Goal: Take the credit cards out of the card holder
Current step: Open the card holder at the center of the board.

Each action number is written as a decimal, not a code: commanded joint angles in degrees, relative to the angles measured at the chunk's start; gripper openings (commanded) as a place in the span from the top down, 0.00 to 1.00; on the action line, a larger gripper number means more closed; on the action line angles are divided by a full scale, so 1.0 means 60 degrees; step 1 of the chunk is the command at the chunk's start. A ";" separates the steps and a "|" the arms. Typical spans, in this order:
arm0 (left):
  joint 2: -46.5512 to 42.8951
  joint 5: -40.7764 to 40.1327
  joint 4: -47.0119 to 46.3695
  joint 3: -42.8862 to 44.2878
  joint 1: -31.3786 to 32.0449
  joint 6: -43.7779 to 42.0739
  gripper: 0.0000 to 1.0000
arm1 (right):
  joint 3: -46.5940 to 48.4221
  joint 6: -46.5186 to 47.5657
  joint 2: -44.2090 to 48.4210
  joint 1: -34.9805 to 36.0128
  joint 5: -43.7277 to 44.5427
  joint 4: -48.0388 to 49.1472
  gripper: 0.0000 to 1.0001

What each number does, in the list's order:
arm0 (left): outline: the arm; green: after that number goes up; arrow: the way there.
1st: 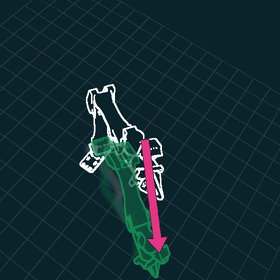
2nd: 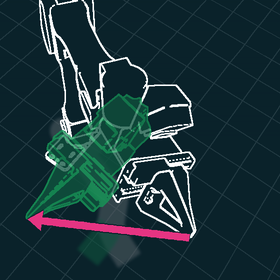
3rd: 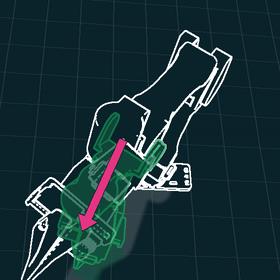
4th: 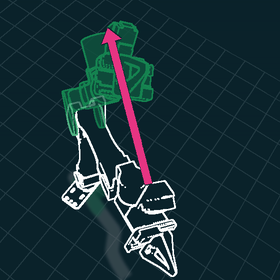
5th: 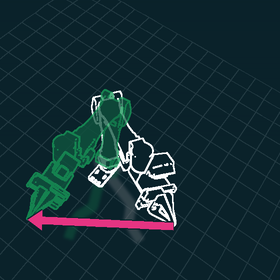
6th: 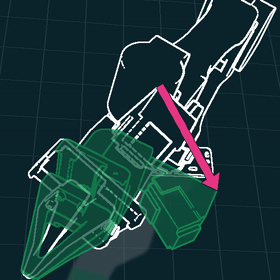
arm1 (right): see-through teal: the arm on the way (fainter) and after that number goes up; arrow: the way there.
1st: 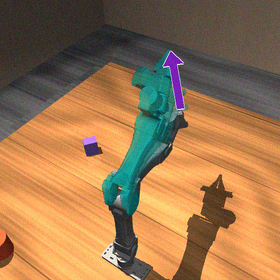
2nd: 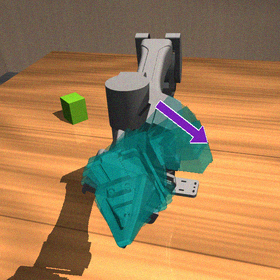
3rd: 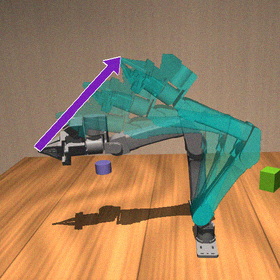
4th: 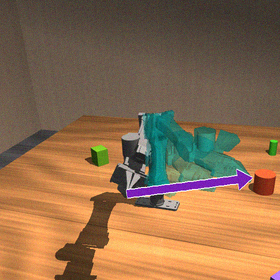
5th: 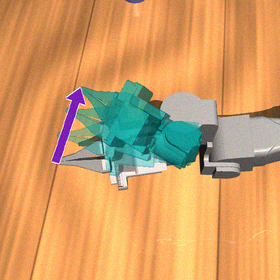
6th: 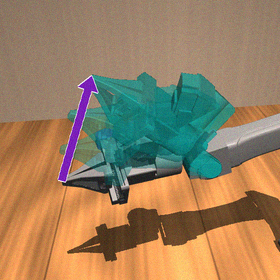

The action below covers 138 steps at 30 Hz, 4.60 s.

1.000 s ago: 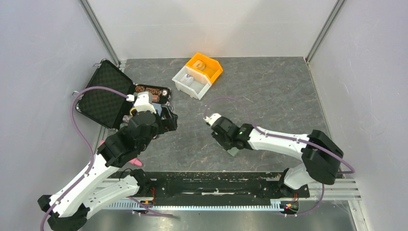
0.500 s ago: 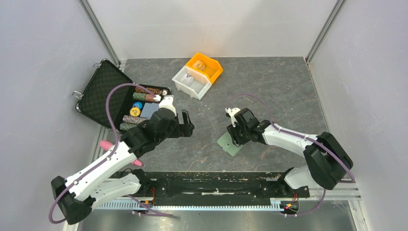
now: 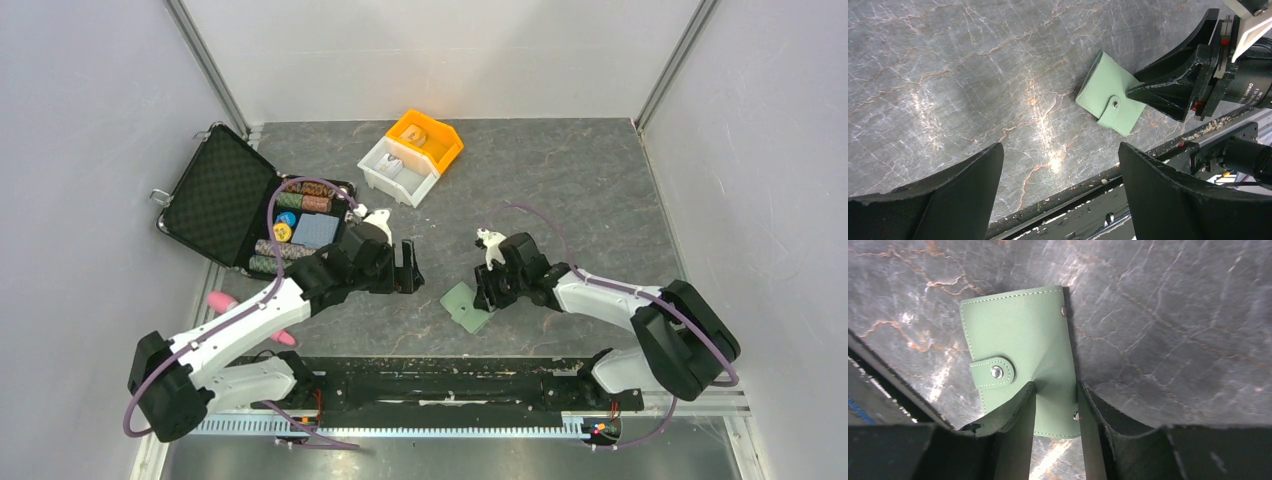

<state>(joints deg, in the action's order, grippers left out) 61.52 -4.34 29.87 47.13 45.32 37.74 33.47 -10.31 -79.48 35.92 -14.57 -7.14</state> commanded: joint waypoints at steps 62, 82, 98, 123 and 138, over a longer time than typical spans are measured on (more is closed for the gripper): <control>0.2808 0.1583 -0.3982 -0.1920 0.1435 0.2491 0.46 | -0.3731 -0.5772 0.2237 0.2011 -0.0413 0.4998 0.78; 0.5225 -0.0804 -0.1510 0.1120 0.2646 0.1329 0.42 | -0.3522 -0.4702 0.2876 0.1894 0.1401 0.3420 0.69; 0.5719 -0.0631 -0.1113 0.1447 0.2759 0.1093 0.74 | -0.3534 -0.4740 0.2540 0.1791 0.1377 0.3888 0.69; 0.4781 -0.0776 -0.0623 0.1537 0.2755 0.1402 0.83 | -0.3152 -0.3780 0.1791 0.0904 0.0846 0.4095 0.72; 0.6228 -0.1505 0.1112 0.3485 0.2859 0.0768 0.50 | -0.3544 -0.4098 0.2407 0.0906 0.0847 0.4149 0.71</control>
<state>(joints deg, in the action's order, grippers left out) 96.60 -10.81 32.51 64.53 61.67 45.04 13.21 -34.59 -66.65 41.60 -10.20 16.93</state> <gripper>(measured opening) 0.504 0.286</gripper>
